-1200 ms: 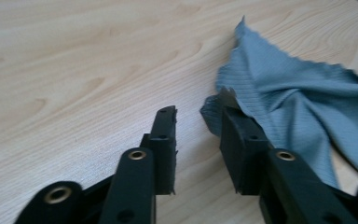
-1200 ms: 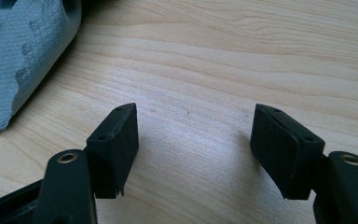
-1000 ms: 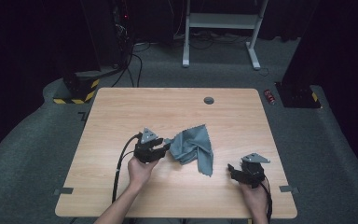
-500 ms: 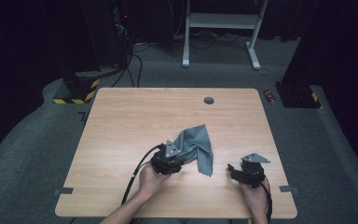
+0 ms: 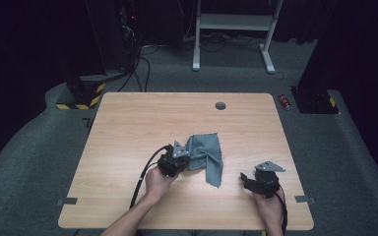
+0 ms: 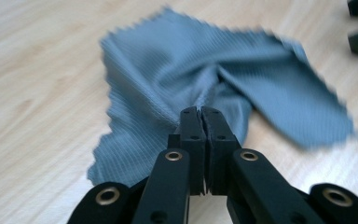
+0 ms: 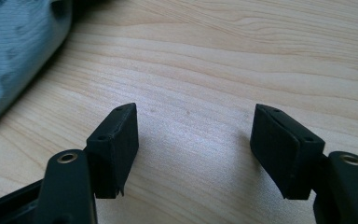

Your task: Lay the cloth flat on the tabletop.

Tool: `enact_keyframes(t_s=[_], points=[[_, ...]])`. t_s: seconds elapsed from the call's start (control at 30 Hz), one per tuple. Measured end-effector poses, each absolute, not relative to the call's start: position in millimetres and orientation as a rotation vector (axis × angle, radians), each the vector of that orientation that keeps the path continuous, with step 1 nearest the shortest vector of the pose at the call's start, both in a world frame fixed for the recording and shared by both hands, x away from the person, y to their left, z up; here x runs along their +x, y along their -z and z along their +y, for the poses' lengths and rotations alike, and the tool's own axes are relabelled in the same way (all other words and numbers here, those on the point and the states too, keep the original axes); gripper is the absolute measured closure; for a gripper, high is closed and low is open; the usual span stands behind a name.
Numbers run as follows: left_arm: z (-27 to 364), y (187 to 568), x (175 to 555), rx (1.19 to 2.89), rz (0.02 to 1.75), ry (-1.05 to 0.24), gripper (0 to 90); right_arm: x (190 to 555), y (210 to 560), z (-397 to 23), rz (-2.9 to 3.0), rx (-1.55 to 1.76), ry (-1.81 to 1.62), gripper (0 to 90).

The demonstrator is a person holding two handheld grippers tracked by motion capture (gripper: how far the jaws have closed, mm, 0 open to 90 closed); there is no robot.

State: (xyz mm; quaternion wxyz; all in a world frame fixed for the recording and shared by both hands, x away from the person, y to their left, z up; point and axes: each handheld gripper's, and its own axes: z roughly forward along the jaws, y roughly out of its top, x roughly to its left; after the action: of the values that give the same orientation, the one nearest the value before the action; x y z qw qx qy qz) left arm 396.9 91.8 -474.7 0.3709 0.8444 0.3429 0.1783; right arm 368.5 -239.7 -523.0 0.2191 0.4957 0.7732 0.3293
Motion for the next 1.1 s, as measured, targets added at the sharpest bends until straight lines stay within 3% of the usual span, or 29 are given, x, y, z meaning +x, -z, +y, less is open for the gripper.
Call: enact_keyframes(t_s=[0.2,0.27,0.53,0.77,1.1], points=[[118.6,478.5,410.8,2.075,1.031,-0.42,86.3,368.6,523.0,-239.8,2.141,1.369,-0.911,32.2],[122.8,481.1,409.5,2.079,1.061,-0.478,76.1,368.5,523.0,-239.7,2.14,1.371,-0.911,32.2],[99.5,479.8,377.2,2.127,0.867,-0.525,60.4,368.6,523.1,-239.8,2.14,1.367,-0.91,32.2],[85.9,500.4,380.9,2.18,0.861,-0.459,59.6,368.7,523.0,-239.4,2.14,1.366,-0.91,32.4],[85.0,521.3,398.6,2.148,0.951,-0.443,55.0,364.8,522.8,-233.5,2.177,1.313,-0.944,45.0]])
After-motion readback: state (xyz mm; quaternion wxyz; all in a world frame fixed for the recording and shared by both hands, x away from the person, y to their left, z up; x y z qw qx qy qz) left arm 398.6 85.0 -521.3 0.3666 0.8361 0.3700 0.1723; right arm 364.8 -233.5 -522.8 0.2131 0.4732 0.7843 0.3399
